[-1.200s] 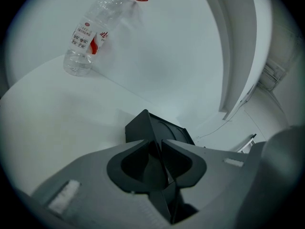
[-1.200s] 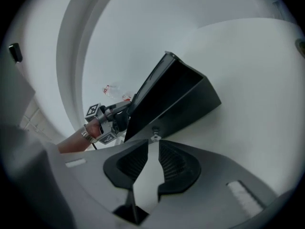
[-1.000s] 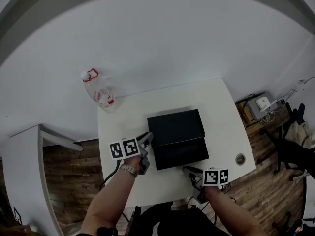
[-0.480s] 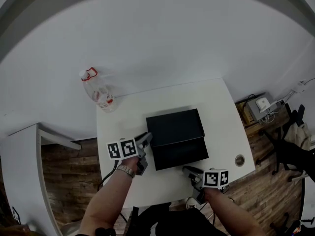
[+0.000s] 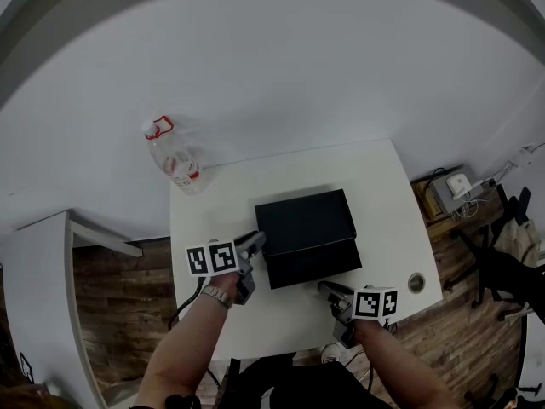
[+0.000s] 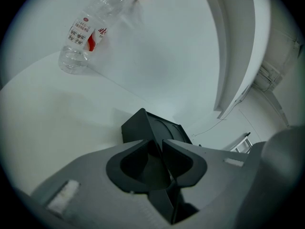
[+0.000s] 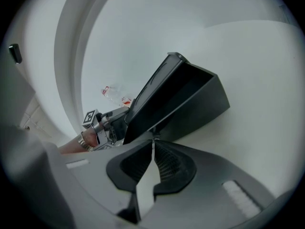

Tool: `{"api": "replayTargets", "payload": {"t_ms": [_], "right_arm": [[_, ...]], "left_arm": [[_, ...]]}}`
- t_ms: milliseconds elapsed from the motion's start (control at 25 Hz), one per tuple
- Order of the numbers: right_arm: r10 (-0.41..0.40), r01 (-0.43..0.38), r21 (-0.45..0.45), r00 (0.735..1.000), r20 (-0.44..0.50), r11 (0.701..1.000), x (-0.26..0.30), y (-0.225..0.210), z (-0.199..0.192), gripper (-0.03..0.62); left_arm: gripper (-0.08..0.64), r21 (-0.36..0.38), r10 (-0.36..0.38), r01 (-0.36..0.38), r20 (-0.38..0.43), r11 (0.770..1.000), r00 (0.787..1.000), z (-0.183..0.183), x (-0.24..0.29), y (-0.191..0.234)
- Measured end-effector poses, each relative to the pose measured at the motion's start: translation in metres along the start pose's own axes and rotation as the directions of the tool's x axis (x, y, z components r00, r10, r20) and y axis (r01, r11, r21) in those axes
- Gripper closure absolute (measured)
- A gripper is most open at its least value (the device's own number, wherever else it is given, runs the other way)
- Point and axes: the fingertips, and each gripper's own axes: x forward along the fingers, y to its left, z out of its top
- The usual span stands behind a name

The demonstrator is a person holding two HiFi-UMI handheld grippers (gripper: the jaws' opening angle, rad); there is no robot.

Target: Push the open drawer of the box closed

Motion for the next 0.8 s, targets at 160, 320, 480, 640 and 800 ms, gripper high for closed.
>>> {"api": "replayTargets", "payload": {"t_ms": [160,320,480,640,800], "right_arm": [[0.001,-0.001,-0.008,1.0,-0.006,1.0,0.009,0.002,0.008,0.572],[-0.004,0.004,-0.007,1.0,0.005,1.0,0.014,0.002,0.018,0.572],[-0.008,0.008,0.006,1.0,0.025,1.0,0.019,0.001,0.026,0.572],[-0.016,0.016,0.006,0.999,0.032,1.0,0.024,0.001,0.035,0.571],[-0.024,0.023,0.01,0.999,0.04,1.0,0.028,0.001,0.042,0.571]], "left_arm": [[0.457,0.007,-0.004,0.004,-0.02,1.0,1.0,0.0,0.0,0.001],[0.457,0.013,-0.008,0.009,-0.034,1.0,0.999,0.0,0.001,0.0],[0.456,0.012,-0.014,0.015,-0.043,1.0,0.999,-0.001,0.001,0.0],[0.455,0.005,-0.025,0.026,-0.041,1.0,0.999,0.0,0.001,-0.001],[0.454,0.004,-0.036,0.036,-0.045,0.999,0.998,0.0,0.001,-0.001]]}}
